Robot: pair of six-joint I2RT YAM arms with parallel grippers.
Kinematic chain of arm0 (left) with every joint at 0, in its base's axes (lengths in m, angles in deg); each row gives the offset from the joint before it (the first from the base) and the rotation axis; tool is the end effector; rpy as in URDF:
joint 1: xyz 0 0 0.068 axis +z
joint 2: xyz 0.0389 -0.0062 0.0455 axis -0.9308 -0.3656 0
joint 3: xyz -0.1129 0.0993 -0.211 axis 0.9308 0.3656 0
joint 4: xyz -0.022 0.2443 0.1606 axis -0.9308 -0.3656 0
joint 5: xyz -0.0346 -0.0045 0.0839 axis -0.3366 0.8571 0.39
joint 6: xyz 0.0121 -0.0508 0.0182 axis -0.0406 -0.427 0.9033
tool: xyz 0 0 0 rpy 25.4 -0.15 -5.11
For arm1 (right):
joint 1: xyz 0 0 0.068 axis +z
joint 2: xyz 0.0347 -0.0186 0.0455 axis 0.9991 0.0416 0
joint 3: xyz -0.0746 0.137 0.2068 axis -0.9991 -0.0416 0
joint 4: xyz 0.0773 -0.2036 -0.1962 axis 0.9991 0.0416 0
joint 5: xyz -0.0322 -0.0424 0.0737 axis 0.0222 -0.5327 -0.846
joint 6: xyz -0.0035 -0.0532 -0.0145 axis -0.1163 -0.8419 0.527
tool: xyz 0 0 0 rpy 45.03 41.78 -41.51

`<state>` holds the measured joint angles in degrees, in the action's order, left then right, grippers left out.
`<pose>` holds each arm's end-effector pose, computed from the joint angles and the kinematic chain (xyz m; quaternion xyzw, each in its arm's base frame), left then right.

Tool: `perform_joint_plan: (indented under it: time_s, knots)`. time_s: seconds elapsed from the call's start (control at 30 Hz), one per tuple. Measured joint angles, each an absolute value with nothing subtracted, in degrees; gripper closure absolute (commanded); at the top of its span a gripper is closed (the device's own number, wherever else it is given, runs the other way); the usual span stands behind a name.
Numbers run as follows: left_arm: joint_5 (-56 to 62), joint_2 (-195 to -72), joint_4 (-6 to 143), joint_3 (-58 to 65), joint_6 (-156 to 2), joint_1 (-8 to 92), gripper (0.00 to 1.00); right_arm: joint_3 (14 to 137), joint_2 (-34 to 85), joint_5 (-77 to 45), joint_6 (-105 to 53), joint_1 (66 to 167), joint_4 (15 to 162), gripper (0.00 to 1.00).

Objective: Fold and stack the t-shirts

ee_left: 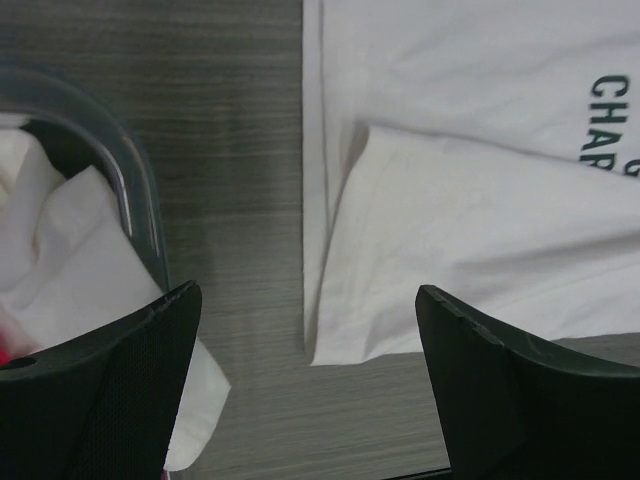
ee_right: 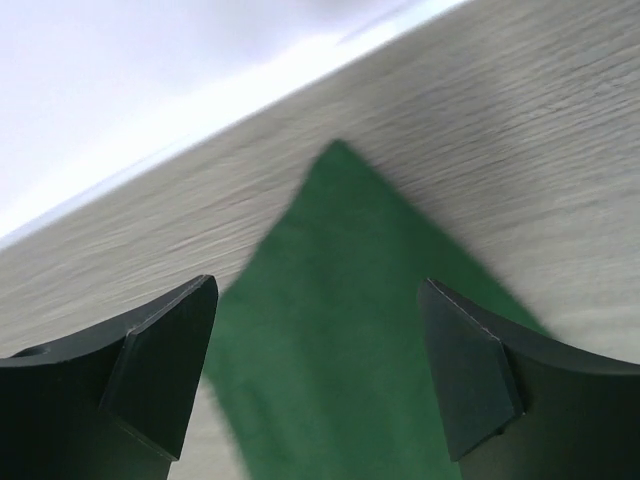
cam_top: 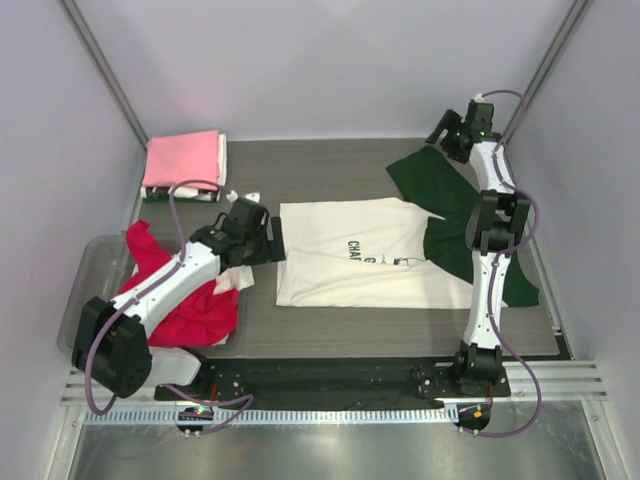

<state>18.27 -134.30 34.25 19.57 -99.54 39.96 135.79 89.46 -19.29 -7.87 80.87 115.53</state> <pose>0.2763 -0.1452 0.2277 -0.0626 0.9435 -0.1157 0.3042 0.5953 -0.0636 0.2027 0.2045 0.8682 0.1523 0.4256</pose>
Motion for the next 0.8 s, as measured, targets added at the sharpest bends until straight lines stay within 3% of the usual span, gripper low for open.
perform_joint_plan:
  time_s: [0.17, 0.57, 0.8]
  knots:
    - [18.2, -130.4, 34.8, 24.9, -99.5, 39.7, 0.12, 139.7, 97.5, -16.5, -11.8, 81.7, 112.3, 0.13]
    - [16.7, -130.2, 37.1, 27.0, -100.0, 39.8, 0.15, 143.4, 100.8, -5.7, -21.0, 87.7, 105.6, 0.12]
    - [15.4, -128.8, 38.5, 28.9, -101.5, 39.8, 0.15, 146.1, 104.2, 3.4, -26.1, 88.2, 105.0, 0.18]
